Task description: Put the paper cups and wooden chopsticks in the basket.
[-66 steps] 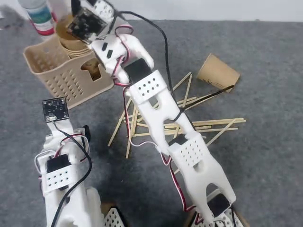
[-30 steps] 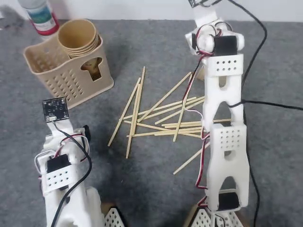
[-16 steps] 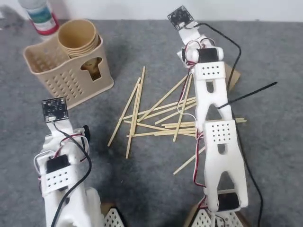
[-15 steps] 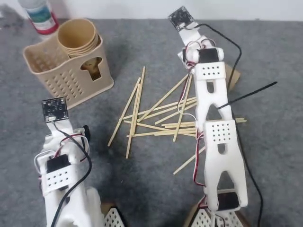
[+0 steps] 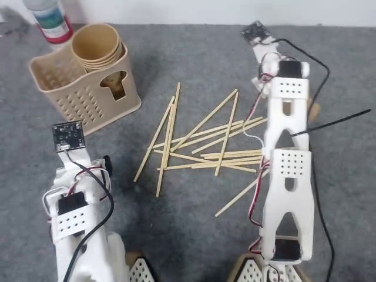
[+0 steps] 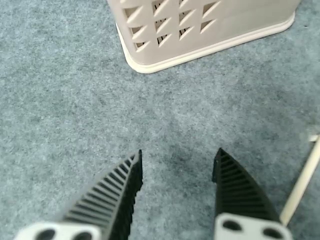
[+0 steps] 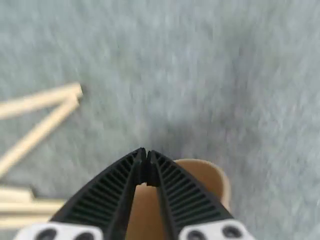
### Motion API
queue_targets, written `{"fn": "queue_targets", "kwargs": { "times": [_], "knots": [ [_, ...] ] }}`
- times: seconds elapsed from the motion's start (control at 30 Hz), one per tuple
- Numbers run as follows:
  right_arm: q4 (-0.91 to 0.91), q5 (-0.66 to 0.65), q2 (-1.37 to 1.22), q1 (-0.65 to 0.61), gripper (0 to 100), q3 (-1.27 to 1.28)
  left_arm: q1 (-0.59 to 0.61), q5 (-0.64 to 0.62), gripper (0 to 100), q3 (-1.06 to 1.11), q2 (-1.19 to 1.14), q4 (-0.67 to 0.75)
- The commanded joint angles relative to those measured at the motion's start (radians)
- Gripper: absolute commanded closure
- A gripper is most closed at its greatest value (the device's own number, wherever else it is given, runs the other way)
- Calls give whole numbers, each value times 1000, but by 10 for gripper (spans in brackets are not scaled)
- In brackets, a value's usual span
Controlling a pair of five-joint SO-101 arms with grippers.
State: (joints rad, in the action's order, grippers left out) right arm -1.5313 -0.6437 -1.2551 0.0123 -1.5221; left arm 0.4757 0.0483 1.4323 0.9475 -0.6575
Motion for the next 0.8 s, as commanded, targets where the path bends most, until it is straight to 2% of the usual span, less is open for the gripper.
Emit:
{"fn": "queue_targets", "kwargs": {
  "times": [0.0, 0.17, 0.23, 0.33, 0.57, 0.77],
  "knots": [
    [-99, -29, 116, 54, 991, -48, -3, -12, 776, -4, 18, 17],
    [-219, -32, 219, 130, 991, -48, -2, -12, 776, -4, 18, 17],
    [-257, -77, 251, 170, 991, -46, -2, -12, 776, -4, 18, 17],
    [-265, -124, 282, 254, 991, -38, -2, -12, 776, -4, 18, 17],
    [-268, -129, 355, 476, 991, -38, -2, -12, 776, -4, 18, 17],
    [-269, -129, 414, 611, 991, -37, -2, -12, 776, -4, 18, 17]
  ]
}}
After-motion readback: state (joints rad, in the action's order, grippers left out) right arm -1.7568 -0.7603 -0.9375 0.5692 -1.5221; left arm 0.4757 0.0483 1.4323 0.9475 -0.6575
